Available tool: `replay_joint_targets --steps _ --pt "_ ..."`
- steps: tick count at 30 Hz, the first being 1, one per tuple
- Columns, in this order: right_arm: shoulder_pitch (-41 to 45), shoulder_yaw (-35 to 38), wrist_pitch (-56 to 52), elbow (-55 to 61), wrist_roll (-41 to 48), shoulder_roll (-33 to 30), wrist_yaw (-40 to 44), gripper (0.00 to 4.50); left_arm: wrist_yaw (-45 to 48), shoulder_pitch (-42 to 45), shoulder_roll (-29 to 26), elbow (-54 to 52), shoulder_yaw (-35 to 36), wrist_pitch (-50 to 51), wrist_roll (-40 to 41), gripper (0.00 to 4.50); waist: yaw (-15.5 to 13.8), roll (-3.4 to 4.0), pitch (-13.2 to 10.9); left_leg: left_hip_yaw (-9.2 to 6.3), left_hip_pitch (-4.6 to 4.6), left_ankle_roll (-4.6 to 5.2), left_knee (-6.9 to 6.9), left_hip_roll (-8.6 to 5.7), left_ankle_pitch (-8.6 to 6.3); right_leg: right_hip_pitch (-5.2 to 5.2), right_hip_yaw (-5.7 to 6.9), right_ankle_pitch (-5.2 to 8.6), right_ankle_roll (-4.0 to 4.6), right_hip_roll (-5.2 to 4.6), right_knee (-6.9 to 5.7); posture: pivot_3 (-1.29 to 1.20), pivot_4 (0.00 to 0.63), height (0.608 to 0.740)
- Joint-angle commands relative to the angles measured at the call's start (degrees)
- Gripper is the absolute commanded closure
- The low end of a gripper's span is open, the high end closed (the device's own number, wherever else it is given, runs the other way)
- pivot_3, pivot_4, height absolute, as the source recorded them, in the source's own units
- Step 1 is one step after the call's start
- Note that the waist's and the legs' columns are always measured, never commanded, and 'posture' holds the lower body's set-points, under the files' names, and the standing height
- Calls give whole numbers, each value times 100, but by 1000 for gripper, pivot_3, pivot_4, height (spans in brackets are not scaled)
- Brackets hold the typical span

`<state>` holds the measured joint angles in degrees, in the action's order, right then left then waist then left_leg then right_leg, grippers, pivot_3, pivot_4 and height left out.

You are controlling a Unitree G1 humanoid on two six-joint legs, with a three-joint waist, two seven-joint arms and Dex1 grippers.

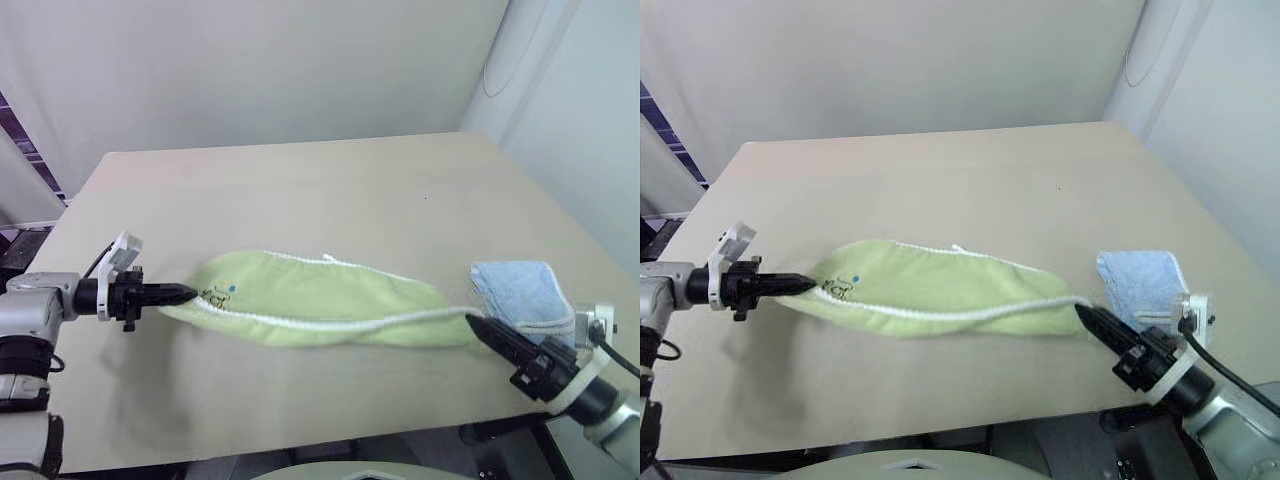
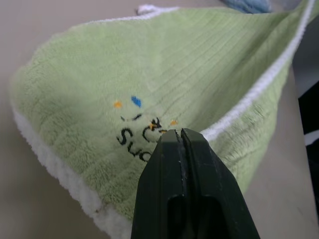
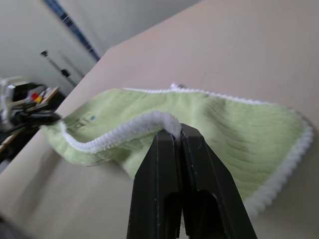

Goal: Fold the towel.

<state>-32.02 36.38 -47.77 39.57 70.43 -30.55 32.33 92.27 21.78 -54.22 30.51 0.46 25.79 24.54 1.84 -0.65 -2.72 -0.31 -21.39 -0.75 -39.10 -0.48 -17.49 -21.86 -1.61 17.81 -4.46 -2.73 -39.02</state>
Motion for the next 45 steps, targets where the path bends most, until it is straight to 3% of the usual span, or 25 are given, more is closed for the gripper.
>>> replay_joint_targets --steps 1,5,7,10,18,23,28,36,45 --pt "-335 -69 232 325 -95 -57 268 4500 23 -267 -485 -531 -247 48 334 4451 1 -2 1 1 0 0 0 0 0 1 0 5 10 -1 2 0 0 740" --pt "-825 -153 453 504 -363 -60 498 4500 23 -1040 -1325 -1395 -438 172 963 4451 24 1 -1 6 -6 -2 10 3 -1 -1 -2 10 18 -8 15 0 0 740" --pt "-943 -215 557 498 -524 -56 536 4500 23 -1137 -1463 -1496 -463 204 1072 4451 11 5 -2 7 -6 -2 24 3 -1 -2 -1 12 22 -9 29 0 0 740" --pt "-711 -398 663 289 -738 -38 341 4500 -39 -693 -1028 -1145 -402 304 804 4451 -90 31 2 9 -1 -2 41 3 -1 -1 3 10 24 -10 64 0 0 740" --pt "230 -575 668 -304 -872 -81 -223 4500 -243 108 -270 -383 -377 255 276 4451 -119 14 13 13 -23 0 44 3 0 -11 11 3 22 -8 75 0 0 740" --pt "1098 -652 477 -948 -912 -251 -616 4500 -777 1423 482 1389 -281 -204 -254 4451 -155 11 14 13 -16 1 37 3 0 -1 15 -16 -11 -1 74 0 0 740" --pt "1746 -930 436 -1515 -1255 -283 -768 4500 -1050 2220 831 2791 -209 -921 -723 4451 -121 1 18 13 -16 6 29 2 -2 6 15 -29 -36 8 77 0 0 740" --pt "2422 -1610 537 -2151 -1939 -30 -899 4500 -1011 2345 1058 3446 -131 -1551 -1135 4451 -134 -1 18 14 -31 13 29 2 -6 -11 15 -32 -41 13 71 0 0 740" --pt "2731 -1662 548 -2558 -2289 201 -1007 4500 -1526 2335 1329 3686 282 -1891 -1187 4451 -132 -4 20 11 -79 15 -4 2 -5 -45 16 -49 -55 11 67 0 0 740"
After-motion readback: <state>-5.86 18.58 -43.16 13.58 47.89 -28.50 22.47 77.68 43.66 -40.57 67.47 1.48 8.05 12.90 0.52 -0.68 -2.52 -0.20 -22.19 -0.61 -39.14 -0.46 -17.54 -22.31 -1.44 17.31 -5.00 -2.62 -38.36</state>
